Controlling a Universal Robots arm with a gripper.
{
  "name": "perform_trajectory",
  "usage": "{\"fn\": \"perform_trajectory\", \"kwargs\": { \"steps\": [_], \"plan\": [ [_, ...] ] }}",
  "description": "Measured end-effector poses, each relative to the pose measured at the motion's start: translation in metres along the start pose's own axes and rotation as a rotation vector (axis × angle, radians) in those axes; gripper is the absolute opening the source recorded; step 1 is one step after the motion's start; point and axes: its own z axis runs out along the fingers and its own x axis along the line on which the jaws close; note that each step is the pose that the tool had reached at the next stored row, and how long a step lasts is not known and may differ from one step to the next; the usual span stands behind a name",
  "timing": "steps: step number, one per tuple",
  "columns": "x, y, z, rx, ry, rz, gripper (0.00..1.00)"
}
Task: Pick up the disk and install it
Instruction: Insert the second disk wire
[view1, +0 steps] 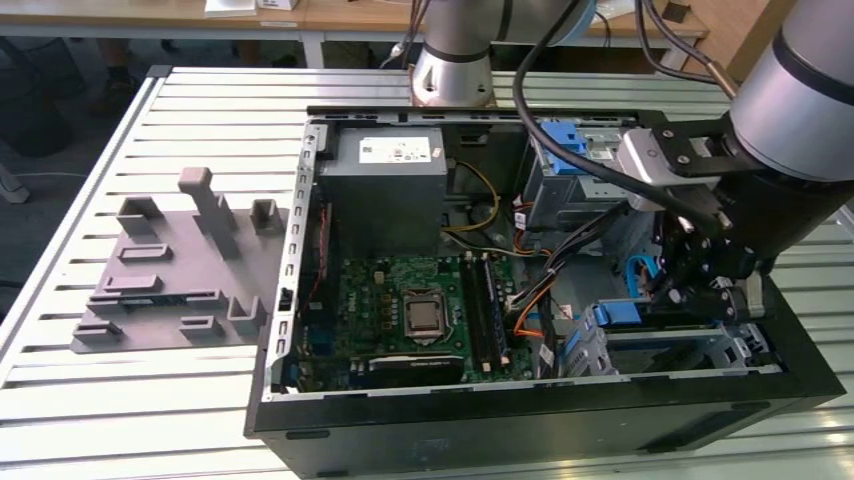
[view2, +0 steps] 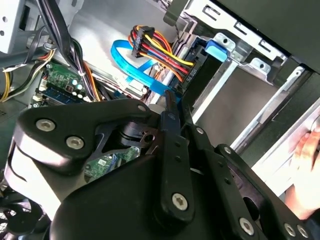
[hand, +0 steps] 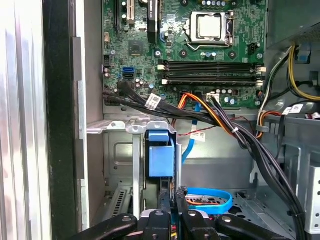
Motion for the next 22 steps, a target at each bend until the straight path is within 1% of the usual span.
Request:
{"fn": "perform_trajectory", "kwargs": {
  "steps": [3, 7, 18, 22],
  "plan": [
    [0.0014, 0.0001, 0.0012, 0.0003, 0.0001, 0.005, 0.16],
    [0.0015, 0.0001, 0.0025, 0.0003, -0.0013, 0.006, 0.16],
    [0.0018, 0.0005, 0.0072, 0.0003, -0.0012, 0.006, 0.16],
    [0.0018, 0.0005, 0.0077, 0.0003, -0.0011, 0.006, 0.16]
  ]
}}
